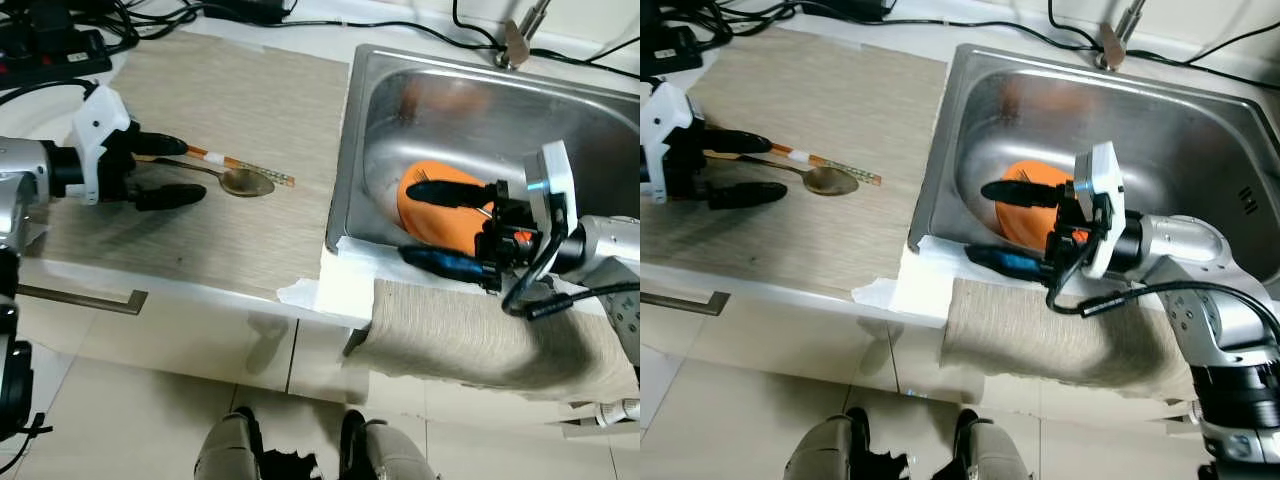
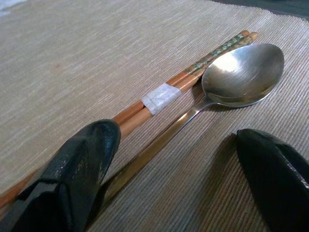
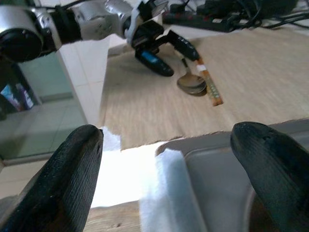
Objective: Kitchen organization
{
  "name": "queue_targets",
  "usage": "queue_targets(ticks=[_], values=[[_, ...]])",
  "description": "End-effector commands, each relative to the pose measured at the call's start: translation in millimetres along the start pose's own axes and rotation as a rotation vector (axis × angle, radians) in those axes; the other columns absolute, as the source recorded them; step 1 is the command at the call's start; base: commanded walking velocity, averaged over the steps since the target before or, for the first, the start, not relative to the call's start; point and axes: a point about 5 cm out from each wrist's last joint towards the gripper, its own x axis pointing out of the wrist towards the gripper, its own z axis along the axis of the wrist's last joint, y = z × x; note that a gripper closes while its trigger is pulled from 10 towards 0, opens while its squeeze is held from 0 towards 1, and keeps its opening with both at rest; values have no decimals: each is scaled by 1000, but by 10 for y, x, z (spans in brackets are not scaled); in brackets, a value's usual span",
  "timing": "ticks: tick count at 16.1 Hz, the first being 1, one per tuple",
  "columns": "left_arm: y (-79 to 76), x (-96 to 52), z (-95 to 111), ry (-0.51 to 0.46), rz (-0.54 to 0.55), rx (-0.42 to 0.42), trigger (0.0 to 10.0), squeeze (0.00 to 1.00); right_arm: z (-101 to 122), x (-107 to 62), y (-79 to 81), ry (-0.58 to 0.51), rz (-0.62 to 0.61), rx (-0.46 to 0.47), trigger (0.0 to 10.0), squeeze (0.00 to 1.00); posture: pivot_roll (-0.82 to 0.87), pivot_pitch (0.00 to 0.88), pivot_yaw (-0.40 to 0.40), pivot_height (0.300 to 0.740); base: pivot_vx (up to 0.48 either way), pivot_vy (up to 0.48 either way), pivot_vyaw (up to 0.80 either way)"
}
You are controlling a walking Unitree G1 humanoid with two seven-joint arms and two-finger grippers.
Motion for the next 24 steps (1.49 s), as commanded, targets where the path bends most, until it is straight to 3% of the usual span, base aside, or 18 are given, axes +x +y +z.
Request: queue_targets(ticks=[1, 2, 3, 4, 5, 6, 7, 17, 24], values=[[-44, 57, -140, 79, -32, -45, 10000, 0, 16, -8, 45, 19, 37, -2, 10000, 1000, -162, 169, -69, 740, 0, 0, 0], [-45, 68, -154, 94, -42, -57, 10000, 0, 11, -13, 60, 34, 54, 1, 10000, 310, -164, 169, -69, 740, 0, 0, 0], [-51, 78, -180, 124, -59, -78, 10000, 0, -6, -23, 88, 58, 82, 9, 10000, 0, -165, 167, -69, 740, 0, 0, 0], [-62, 91, -204, 136, -84, -115, 9961, 0, -27, -37, 118, 84, 110, 13, 10000, 0, -167, 165, -68, 740, 0, 0, 0], [-61, 101, -212, 138, -85, -132, 8275, 0, -39, -49, 135, 100, 126, 17, 10000, 0, -167, 166, -69, 740, 0, 0, 0], [-62, 110, -213, 136, -85, -131, 2392, 0, -43, -55, 139, 103, 127, 18, 10000, 0, -169, 164, -68, 740, 0, 0, 0], [-60, 118, -208, 136, -87, -130, 0, 0, -38, -57, 134, 102, 120, 16, 10000, 0, -169, 163, -69, 740, 0, 0, 0], [-67, 161, -188, 141, -112, -93, 0, 0, -60, -63, 102, 106, 90, -9, 10000, 0, -166, 167, -69, 740, 0, 0, 0], [1, 176, -106, 120, -14, -16, 0, 0, -47, -53, 45, 105, 56, -48, 10000, 0, -164, 168, -67, 740, 0, 0, 0]])
